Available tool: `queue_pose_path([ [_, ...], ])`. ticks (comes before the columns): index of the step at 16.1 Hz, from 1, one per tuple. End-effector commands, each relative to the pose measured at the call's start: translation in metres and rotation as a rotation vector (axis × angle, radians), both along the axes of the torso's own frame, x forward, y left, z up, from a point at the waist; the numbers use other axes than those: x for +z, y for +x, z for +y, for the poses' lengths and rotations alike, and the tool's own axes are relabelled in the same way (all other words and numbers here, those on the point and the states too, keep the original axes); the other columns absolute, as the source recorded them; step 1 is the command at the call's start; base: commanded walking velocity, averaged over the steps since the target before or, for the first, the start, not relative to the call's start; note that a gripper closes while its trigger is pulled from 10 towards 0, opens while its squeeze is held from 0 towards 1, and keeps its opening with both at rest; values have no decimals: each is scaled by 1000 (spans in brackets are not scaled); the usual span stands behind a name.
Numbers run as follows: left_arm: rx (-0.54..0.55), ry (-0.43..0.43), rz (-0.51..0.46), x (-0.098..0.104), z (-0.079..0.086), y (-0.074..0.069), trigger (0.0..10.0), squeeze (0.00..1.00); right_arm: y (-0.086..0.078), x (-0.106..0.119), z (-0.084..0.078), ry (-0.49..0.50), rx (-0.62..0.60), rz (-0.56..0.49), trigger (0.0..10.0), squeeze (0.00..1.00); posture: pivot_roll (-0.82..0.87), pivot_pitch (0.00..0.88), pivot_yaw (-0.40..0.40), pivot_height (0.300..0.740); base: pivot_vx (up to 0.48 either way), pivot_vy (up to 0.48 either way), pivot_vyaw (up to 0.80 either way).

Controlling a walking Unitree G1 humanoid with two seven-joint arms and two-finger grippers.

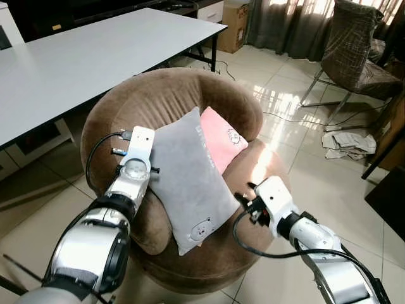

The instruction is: Move the pillow to the sofa from floor

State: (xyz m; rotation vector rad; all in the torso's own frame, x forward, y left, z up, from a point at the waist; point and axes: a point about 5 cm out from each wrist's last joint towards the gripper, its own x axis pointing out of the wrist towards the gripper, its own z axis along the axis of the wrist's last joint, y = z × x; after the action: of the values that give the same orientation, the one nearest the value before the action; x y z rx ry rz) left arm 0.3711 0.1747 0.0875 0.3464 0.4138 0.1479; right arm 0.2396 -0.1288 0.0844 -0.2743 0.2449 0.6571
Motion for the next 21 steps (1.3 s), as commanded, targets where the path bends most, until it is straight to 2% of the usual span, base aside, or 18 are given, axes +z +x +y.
queue_pose_path([
  [1, -16, -28, -59, 16, -3, 9, 10000, 0, -4, -1, -1, 18, 50, 44, 10000, 0, -131, 0, 11, 740, 0, 0, 0],
  [4, -15, 11, -77, 24, -7, 13, 10000, 0, -13, -1, -6, 24, 159, 103, 10000, 0, -141, 0, 14, 740, 0, 0, 0],
  [6, -35, -7, -90, 30, -11, 17, 10000, 0, -19, 9, -7, 121, 235, 140, 10000, 0, -148, 0, 20, 740, 0, 0, 0],
  [7, -48, -35, -93, 32, -12, 18, 10000, 431, -23, 12, -7, 151, 260, 153, 10000, 0, -152, 0, 25, 740, 0, 0, 0],
  [8, -57, -82, -98, 33, -12, 19, 10000, 1000, -25, 13, -7, 157, 282, 158, 10000, 0, -153, 0, 26, 740, 0, 0, 0],
  [13, 56, -74, -163, 45, 5, 22, 10000, 1000, -24, 15, -10, 163, 272, 159, 10000, 0, -155, 0, 27, 740, 0, 0, 0],
  [16, 68, -84, -211, 52, 8, 24, 10000, 1000, -23, 16, -11, 166, 265, 154, 10000, 0, -154, 0, 24, 740, 0, 0, 0],
  [18, 35, -63, -246, 57, 6, 26, 10000, 1000, -20, 17, -13, 147, 246, 127, 10000, 0, -153, 0, 22, 740, 0, 0, 0],
  [19, -67, -74, -286, 63, -6, 28, 10000, 1000, -13, 18, -16, 87, 163, 60, 10000, 0, -151, 0, 29, 740, 0, 0, 0],
  [20, -237, -200, -348, 66, -26, 27, 10000, 0, -2, 15, -18, 5, -20, -20, 10000, 0, -148, 0, 38, 740, 0, 0, 0],
  [21, -305, -292, -393, 68, -33, 24, 10000, 0, 0, 15, -17, 45, -91, -37, 10000, 0, -148, 0, 38, 740, 0, 0, 0],
])
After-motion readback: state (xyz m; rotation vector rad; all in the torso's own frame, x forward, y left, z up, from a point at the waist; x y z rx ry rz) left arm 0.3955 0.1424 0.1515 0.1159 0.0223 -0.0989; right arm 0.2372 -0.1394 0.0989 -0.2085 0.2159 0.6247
